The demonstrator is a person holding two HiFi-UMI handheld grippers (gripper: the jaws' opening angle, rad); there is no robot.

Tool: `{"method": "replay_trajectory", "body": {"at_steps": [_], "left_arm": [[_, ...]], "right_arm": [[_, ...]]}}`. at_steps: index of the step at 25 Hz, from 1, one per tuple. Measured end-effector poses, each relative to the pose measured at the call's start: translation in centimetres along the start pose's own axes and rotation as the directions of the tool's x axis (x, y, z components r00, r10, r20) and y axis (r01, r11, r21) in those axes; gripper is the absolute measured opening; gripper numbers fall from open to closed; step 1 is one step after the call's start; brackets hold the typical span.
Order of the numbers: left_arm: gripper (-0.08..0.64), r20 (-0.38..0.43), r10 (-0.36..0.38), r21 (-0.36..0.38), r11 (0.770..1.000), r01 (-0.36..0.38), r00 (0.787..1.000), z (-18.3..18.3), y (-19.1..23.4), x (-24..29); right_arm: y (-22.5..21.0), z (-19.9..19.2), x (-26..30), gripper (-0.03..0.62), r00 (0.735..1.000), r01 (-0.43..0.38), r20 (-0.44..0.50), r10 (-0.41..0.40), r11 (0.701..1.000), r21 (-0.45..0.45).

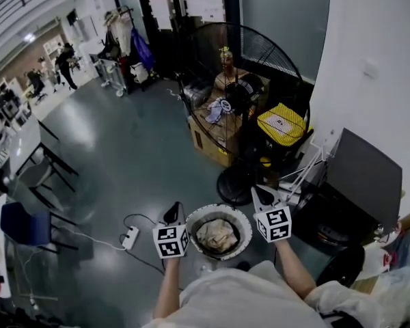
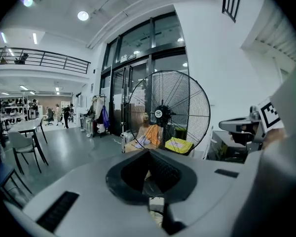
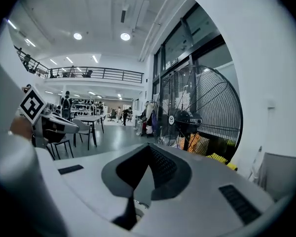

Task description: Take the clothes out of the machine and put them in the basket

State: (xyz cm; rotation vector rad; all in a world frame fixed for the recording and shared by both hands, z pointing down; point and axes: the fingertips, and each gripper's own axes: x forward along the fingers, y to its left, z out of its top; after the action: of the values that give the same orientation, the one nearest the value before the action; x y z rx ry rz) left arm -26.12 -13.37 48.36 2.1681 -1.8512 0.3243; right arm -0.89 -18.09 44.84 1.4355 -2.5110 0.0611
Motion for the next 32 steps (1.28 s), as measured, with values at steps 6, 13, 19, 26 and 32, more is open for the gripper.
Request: {"method": "replay_trajectory", "body": {"at_steps": [6, 13, 19, 26, 32], "left_arm": [[0.018, 0.007, 0.009, 0.0, 1.0, -0.009, 1.0, 0.7, 0.1, -0.3], [0.018, 0.004, 0.007, 0.006, 1.0, -0.007, 1.0, 1.0, -0.3, 0.2], [0.018, -0.004, 0.009, 0.007, 1.0, -0.009, 1.0, 0.9, -0.6, 0.7], [0.018, -0.006, 0.013, 0.007, 1.0, -0.013, 1.0, 0.8, -0.9, 1.0], [0.018, -0.002, 0.023, 0.003, 1.0, -0.023, 1.0, 0.9, -0.5, 1.2]], "right_arm": [[0.2, -0.2, 0.1, 0.021, 1.0, -0.009, -0.027, 0.009, 1.0, -0.018], [0.2, -0.3, 0.6, 0.021, 0.999, -0.021, -0.038, 0.021, 1.0, -0.022], [0.1, -0.2, 1.0, 0.021, 0.999, -0.029, -0.044, 0.028, 0.999, -0.029], [0.1, -0.7, 1.5, 0.021, 0.998, -0.046, -0.052, 0.044, 0.999, -0.023], [0.3, -0.8, 1.9, 0.021, 0.997, -0.052, -0.058, 0.051, 0.998, -0.02]]}}
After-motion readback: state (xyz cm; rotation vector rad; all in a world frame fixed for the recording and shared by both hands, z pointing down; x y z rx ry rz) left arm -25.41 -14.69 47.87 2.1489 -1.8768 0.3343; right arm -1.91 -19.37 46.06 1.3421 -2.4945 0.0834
